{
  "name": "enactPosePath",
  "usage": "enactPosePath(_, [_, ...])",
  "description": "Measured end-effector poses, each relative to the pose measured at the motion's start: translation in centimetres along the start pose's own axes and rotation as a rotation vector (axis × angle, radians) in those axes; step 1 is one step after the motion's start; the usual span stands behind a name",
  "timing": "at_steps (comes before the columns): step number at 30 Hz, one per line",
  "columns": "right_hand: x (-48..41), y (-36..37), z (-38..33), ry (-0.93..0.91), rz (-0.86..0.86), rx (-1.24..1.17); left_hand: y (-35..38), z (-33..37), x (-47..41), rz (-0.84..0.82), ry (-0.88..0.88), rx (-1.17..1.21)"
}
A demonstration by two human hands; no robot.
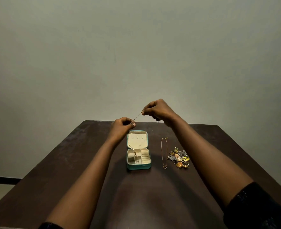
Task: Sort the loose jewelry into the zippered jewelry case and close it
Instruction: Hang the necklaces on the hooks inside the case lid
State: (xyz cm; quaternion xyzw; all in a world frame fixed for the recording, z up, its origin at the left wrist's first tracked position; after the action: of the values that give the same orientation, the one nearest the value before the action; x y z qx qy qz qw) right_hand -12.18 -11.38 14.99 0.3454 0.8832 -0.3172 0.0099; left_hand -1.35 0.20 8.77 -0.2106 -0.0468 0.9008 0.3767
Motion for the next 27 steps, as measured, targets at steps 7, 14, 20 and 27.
enactPosePath(7, [-0.4, -2.7, -1.5, 0.001, 0.067, -0.007, -0.8, -2.5, 0.5, 0.013, -0.172, 0.228])
enactPosePath(14, [-0.5, -3.9, -3.2, -0.021, 0.105, -0.127, -0.1, -3.2, 0.7, 0.022, -0.3, 0.279])
enactPosePath(20, [-0.5, -3.8, -4.1, -0.022, 0.113, -0.167, 2.0, -3.3, 1.4, -0.112, -0.248, 0.189])
enactPosePath(27, [-0.5, -3.9, -4.5, -0.014, 0.12, -0.194, 3.8, -4.8, 2.4, -0.262, -0.247, 0.08])
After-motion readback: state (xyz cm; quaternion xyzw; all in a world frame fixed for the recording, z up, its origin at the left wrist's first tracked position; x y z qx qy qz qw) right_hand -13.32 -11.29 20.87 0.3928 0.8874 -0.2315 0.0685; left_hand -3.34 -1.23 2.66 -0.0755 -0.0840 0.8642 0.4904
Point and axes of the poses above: each hand's wrist, its own x-axis away from the middle knuckle, its own y-axis out of the palm, z = x × y, the point moved 5 cm from there along -x, towards the middle knuckle, and after that the axes turned 5 degrees about x, right-handed, at the moved point
